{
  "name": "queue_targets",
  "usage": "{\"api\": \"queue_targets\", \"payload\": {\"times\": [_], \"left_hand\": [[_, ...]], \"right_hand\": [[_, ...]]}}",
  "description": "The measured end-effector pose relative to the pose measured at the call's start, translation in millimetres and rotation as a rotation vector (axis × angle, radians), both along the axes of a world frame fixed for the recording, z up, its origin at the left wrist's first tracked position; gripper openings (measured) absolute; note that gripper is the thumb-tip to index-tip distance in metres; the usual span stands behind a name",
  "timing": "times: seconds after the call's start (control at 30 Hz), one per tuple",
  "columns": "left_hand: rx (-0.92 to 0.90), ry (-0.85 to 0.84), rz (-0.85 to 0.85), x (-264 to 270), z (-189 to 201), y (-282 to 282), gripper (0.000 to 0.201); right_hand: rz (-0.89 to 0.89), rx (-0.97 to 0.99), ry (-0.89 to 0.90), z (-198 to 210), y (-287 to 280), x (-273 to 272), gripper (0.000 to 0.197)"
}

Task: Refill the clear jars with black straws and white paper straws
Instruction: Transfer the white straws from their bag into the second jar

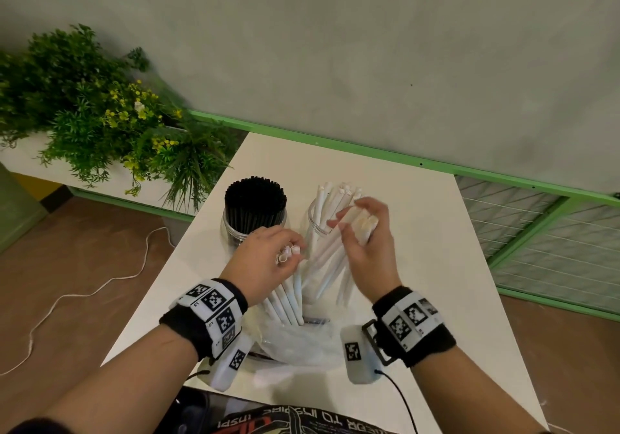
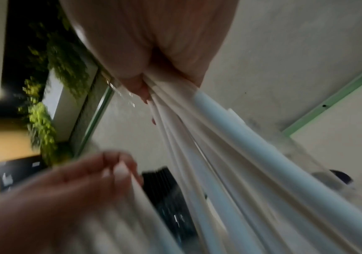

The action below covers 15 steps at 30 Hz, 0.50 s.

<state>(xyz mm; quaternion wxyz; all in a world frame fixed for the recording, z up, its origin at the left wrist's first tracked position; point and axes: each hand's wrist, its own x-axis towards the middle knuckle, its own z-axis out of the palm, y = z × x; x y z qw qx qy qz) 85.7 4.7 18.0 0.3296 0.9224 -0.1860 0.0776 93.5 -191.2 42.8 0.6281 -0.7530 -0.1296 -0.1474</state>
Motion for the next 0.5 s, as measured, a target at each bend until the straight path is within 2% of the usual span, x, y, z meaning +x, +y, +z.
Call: {"api": "queue_targets", "payload": {"times": [0.03, 0.13, 0.27, 0.37, 0.5], "left_hand": [[-0.003, -0.004, 0.006, -1, 0, 0, 0.019], [-0.008, -0.015, 0.028, -2, -1, -2, 0.034], [0.019, -0.036, 0.052, -1, -2, -5, 0.009], [0.019, -0.033, 0.063, -2, -3, -6, 0.009], [0.015, -0.015, 0.060, -2, -3, -6, 0.015]], "right_hand": [[0.003, 0.034, -0.025, 12, -5, 5, 0.038], [-0.031, 0.153, -0.113, 50, -27, 22, 0.036], [-0.087, 0.283, -0.263, 91, -40, 41, 0.036], [-0.142, 0.340, -0.310, 96, -31, 57, 0.035], [-0.191, 0.314, -0.268, 77, -19, 74, 0.035]]}}
